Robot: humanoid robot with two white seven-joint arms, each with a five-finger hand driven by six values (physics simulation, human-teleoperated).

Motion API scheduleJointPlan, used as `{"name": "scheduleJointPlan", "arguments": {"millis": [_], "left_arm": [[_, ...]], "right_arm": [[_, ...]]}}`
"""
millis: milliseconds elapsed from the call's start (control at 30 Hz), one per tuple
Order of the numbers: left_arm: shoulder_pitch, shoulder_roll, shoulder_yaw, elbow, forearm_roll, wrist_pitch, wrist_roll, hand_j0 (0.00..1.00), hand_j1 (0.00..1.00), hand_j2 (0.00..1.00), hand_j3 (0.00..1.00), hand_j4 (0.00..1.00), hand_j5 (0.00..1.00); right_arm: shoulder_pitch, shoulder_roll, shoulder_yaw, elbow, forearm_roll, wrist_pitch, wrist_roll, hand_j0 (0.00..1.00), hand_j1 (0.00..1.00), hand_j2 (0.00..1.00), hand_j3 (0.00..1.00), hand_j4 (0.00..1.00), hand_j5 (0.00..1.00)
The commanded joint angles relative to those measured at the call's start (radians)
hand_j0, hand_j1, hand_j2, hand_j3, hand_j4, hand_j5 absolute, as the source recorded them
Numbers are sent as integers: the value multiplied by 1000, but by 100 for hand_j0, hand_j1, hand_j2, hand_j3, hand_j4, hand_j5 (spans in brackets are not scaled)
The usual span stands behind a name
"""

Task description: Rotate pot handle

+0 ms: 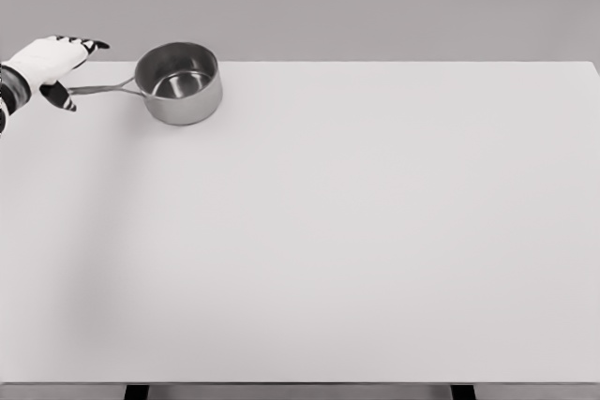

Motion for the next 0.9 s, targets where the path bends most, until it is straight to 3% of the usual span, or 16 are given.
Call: {"name": "scheduleJointPlan", "arguments": {"millis": [0,200,400,867], "left_arm": [[-8,-24,0,30,-1,1,1,100,100,100,100,100,100],[-52,-67,1,110,-67,2,-1,100,100,100,100,100,100],[-90,-85,1,162,-72,2,-1,100,100,100,100,100,100],[-121,-99,3,165,-70,14,-1,100,100,100,100,100,100]], "right_arm": [[-2,0,0,0,0,1,0,100,100,100,100,100,100],[0,0,0,0,-1,1,0,100,100,100,100,100,100],[0,0,0,0,0,1,0,100,100,100,100,100,100],[0,0,0,0,0,-1,0,100,100,100,100,100,100]]}}
